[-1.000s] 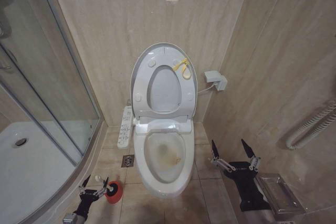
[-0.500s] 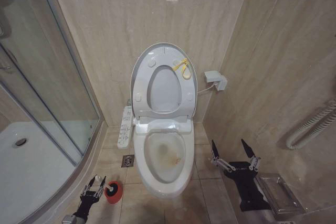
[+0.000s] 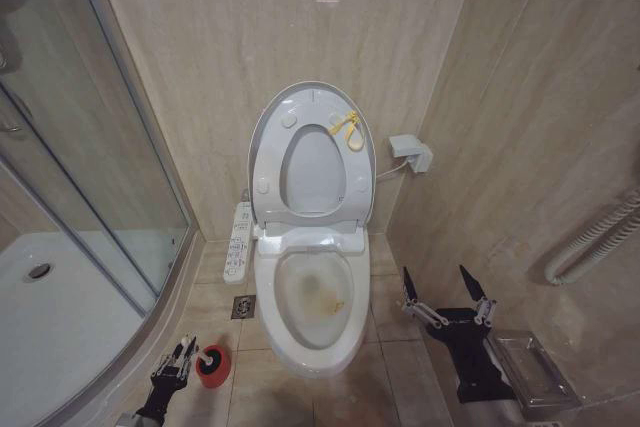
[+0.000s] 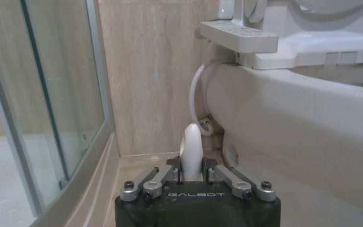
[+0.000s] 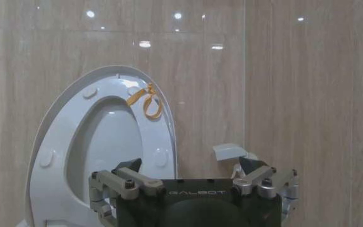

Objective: Open the toilet lid, clean the toilet bowl with a toilet brush, close the toilet lid, and flush.

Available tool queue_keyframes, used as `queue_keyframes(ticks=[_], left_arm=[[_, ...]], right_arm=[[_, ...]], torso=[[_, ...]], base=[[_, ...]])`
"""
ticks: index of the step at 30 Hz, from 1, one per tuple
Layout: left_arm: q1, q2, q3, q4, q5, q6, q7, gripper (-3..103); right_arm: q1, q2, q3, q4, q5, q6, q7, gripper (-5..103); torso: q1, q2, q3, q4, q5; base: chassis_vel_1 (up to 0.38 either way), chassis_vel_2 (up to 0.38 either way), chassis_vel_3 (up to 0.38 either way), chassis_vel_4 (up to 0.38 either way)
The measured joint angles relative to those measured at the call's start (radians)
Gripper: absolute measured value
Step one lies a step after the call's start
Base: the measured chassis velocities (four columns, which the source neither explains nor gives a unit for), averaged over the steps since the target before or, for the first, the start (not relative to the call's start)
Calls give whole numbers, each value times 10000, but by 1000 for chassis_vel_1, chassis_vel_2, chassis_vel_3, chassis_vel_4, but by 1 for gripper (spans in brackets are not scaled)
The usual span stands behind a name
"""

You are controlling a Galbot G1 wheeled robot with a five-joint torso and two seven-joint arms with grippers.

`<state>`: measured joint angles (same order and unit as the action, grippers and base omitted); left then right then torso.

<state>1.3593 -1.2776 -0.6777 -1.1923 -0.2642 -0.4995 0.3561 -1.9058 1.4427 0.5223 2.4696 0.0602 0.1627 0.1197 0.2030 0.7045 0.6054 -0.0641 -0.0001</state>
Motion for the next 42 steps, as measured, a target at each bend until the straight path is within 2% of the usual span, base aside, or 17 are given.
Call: queue_keyframes(ticks=[5, 8, 10, 12, 14, 18, 20, 26, 32, 35, 36, 37, 40, 42], left_arm=[[241, -15, -76, -451, -294, 0, 61, 21], [430, -23, -153, -927, -718, 3, 118, 21], [688, 10, -234, -1473, -1383, -75, 161, 21], [792, 26, -284, -1637, -1557, -117, 165, 21], [1520, 168, -550, -2578, -2389, -293, 209, 21], [2324, 273, -910, -3435, -2958, -438, 372, 21], [3389, 259, -1425, -4716, -3432, -567, 602, 21], [4554, -267, -1965, -7161, -3650, -644, 852, 21], [4883, -298, -2041, -8388, -4303, -761, 1064, 21], [4932, -195, -2140, -9131, -4899, -527, 1343, 21], [4970, -95, -2138, -9609, -5396, -248, 1525, 21], [4970, -95, -2138, -9609, -5396, -248, 1525, 21], [4763, 116, -1888, -10090, -6245, 249, 1755, 21], [4605, 186, -1787, -10105, -6396, 430, 1782, 21]], right_arm=[[0, 0, 0, 0, 0, 0, 0, 100], [0, 0, 0, 0, 0, 0, 0, 100], [0, 0, 0, 0, 0, 0, -1, 100], [0, 0, 0, 0, 0, 0, 0, 100], [0, 0, 0, 0, 0, 0, 0, 100], [0, 0, 0, 0, 0, 0, 0, 100], [0, 0, 0, 0, 0, 0, 0, 100], [0, 0, 0, 0, 0, 0, 0, 100], [0, 0, 0, 0, 0, 0, 0, 100], [0, 0, 0, 0, 0, 0, -1, 100], [0, 0, 0, 0, 0, 0, 0, 100], [0, 0, 0, 0, 0, 0, 0, 100], [0, 0, 0, 0, 0, 0, 0, 100], [0, 0, 0, 0, 0, 0, 0, 100]], torso=[[0, 0, 0, 2, 0], [0, 0, 0, 0, 0], [0, 0, 0, -3, 0], [0, 0, -1, -3, -1], [0, 0, -1, -2, 0], [0, 0, -2, 3, 1], [-1, 0, -1, 6, 3], [-1, 1, -1, 1, 3], [-1, 1, 0, 0, 2], [-1, 0, 0, 0, 0], [-1, 0, 0, 0, 1], [-1, 0, 0, 0, 1], [-1, 0, -1, 1, 2], [-1, 0, 0, 1, 2]], base=[[0, 0, 0, 0], [0, 0, 0, 0], [0, 0, 0, 0], [0, 0, 0, 0], [0, 0, 0, 0], [0, 0, 0, 0], [0, 0, 0, 0], [0, 0, 0, 0], [0, 0, 0, 0], [0, 0, 0, 0], [0, 0, 0, 0], [0, 0, 0, 0], [0, 0, 0, 0], [0, 0, 0, 0]])
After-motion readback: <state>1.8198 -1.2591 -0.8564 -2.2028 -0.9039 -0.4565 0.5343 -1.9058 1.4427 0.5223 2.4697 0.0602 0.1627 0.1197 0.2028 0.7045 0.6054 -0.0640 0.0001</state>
